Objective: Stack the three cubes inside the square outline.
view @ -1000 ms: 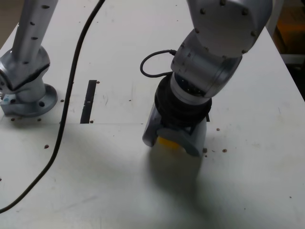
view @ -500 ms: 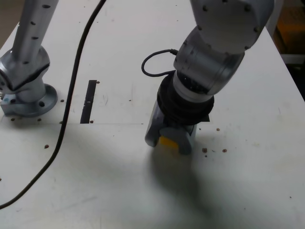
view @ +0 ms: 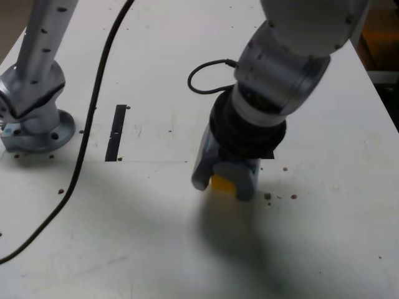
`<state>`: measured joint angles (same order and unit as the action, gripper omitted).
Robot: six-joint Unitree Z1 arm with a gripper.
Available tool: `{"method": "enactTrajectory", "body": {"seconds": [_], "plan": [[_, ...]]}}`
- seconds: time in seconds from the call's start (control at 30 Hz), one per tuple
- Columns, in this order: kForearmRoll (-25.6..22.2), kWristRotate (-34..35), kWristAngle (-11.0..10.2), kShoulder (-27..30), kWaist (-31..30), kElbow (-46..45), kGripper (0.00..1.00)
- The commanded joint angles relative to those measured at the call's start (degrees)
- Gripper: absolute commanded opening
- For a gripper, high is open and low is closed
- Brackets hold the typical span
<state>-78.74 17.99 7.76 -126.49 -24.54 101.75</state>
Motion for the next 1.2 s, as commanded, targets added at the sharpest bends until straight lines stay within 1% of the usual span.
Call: {"method": "enactTrajectory", "body": {"seconds": [0.0,0.13,0.27,0.37,0.57,0.67,0.8,0.87,1.03,1.17], "plan": [[-2.3,0.44,-0.22,-0.15,-0.7,4.13,0.35],[-9.2,1.31,-1.1,-0.76,-1.25,12.91,0.35],[-13.09,1.09,-1.85,-0.92,-0.7,18.24,0.35],[-14.46,0.19,-2.51,-0.61,0.58,19.44,0.35],[-14.92,-3.67,-3.35,0.66,4.96,15.96,0.35],[-14.52,-4.82,-4.18,1.61,6.78,13.88,0.35],[-13.44,-6.34,-7.11,4.4,9.94,10.29,0.35],[-13.09,-7.08,-7.75,5.89,11.64,8.15,0.35],[-11.68,-7.78,-8.14,7.92,13.69,4.48,0.35],[-9.8,-7.97,-7.73,7.48,14.08,2.79,0.35]]}}
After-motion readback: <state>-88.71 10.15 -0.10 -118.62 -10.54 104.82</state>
